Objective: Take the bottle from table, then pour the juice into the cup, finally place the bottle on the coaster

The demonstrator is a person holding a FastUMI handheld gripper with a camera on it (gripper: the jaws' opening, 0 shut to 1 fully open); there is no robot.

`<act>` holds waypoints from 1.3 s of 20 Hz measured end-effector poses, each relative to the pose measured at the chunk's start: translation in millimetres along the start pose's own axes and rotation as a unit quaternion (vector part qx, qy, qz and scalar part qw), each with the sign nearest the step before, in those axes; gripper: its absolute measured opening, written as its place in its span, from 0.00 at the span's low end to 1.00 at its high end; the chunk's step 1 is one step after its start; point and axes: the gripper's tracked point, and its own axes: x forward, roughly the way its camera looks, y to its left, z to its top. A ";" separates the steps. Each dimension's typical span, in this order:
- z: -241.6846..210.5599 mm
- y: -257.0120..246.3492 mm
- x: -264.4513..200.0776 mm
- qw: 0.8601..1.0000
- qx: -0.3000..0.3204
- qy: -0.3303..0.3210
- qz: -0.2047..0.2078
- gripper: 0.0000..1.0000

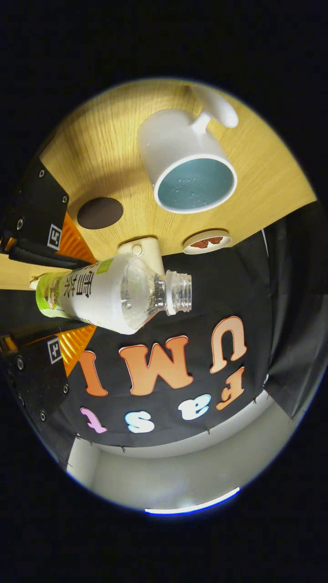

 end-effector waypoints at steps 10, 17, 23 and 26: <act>10.0 4.0 1.0 0.994 -0.102 -0.030 -0.028 0.55; 11.6 1.1 2.6 0.986 -0.156 -0.043 -0.047 0.55; 13.4 -7.0 6.4 0.980 -0.184 -0.048 -0.063 0.54; 15.6 -10.9 8.6 0.978 -0.192 -0.053 -0.068 0.55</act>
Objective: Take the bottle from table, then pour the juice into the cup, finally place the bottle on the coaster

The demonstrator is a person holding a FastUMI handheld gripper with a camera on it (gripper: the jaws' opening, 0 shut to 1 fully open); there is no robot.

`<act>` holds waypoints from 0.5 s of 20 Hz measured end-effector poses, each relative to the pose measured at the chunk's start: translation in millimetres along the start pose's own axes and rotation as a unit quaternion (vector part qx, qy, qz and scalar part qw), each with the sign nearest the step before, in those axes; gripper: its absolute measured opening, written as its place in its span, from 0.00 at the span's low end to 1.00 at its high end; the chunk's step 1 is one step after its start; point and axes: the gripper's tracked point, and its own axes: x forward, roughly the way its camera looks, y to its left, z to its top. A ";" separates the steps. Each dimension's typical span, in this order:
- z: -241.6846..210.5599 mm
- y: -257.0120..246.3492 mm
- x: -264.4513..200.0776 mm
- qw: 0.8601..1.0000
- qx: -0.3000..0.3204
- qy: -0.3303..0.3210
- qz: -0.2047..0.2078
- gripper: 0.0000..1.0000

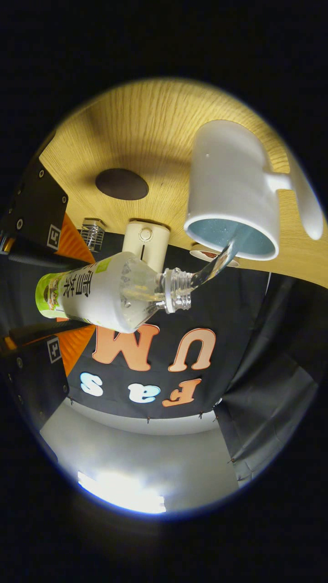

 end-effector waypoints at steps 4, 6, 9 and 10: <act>0.5 -6.4 0.2 1.000 -0.013 -0.006 -0.009 0.54; -0.4 -9.0 -0.2 1.000 -0.018 -0.008 -0.012 0.54; 0.6 -12.9 0.7 0.999 -0.026 -0.010 -0.018 0.54; 0.7 -13.4 1.0 0.999 -0.028 -0.010 -0.018 0.54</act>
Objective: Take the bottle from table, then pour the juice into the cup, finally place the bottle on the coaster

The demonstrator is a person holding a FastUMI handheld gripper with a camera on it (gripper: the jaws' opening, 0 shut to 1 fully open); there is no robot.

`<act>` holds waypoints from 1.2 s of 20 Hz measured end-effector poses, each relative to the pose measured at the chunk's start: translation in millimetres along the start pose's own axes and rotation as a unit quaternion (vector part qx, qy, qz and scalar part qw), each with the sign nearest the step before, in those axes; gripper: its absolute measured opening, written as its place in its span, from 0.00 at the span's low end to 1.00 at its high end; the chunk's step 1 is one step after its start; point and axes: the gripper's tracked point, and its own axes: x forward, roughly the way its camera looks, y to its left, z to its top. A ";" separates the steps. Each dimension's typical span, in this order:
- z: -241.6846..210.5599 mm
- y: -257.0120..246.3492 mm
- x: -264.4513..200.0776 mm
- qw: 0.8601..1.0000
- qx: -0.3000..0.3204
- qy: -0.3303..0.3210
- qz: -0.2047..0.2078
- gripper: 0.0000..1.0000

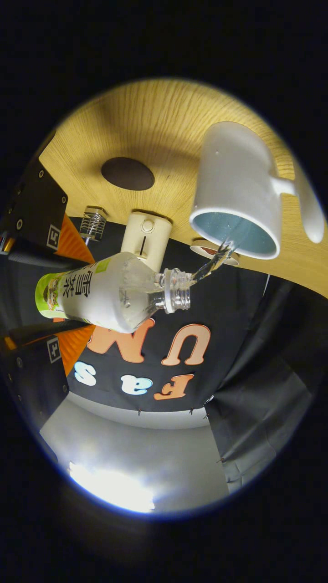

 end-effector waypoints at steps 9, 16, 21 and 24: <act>2.5 -2.8 -0.2 1.000 -0.018 -0.009 -0.002 0.54; 4.2 -8.5 1.7 0.999 -0.043 -0.024 -0.011 0.54; 5.7 -13.5 2.9 0.998 -0.059 -0.030 -0.016 0.54; 7.4 -15.2 4.3 0.997 -0.063 -0.036 -0.015 0.54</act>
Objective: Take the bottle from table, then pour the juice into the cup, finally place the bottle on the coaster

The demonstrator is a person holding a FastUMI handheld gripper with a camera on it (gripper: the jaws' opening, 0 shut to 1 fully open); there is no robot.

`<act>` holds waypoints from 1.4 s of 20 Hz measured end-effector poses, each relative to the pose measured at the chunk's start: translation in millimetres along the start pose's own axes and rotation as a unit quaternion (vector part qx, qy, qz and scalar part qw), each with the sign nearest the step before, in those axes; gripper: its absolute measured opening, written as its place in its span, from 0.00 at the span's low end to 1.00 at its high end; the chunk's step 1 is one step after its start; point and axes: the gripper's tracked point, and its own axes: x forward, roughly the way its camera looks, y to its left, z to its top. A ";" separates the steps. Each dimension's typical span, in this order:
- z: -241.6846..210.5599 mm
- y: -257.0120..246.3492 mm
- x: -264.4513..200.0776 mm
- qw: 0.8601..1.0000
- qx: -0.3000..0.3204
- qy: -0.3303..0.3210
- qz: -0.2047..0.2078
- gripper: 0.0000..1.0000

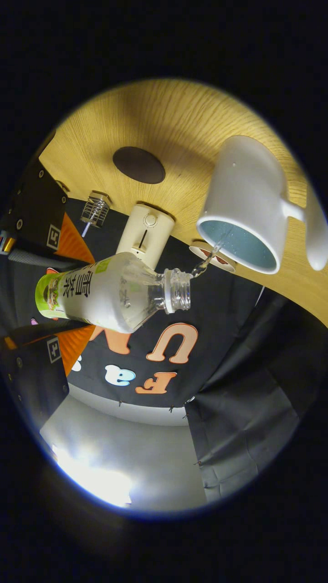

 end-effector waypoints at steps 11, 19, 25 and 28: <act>8.1 -11.2 0.6 0.999 -0.031 -0.026 -0.010 0.54; 16.2 -19.7 5.2 0.997 -0.054 -0.042 -0.018 0.54; 16.1 -28.4 9.0 0.996 -0.068 -0.046 -0.024 0.54; 16.8 -32.1 9.6 0.996 -0.073 -0.050 -0.027 0.54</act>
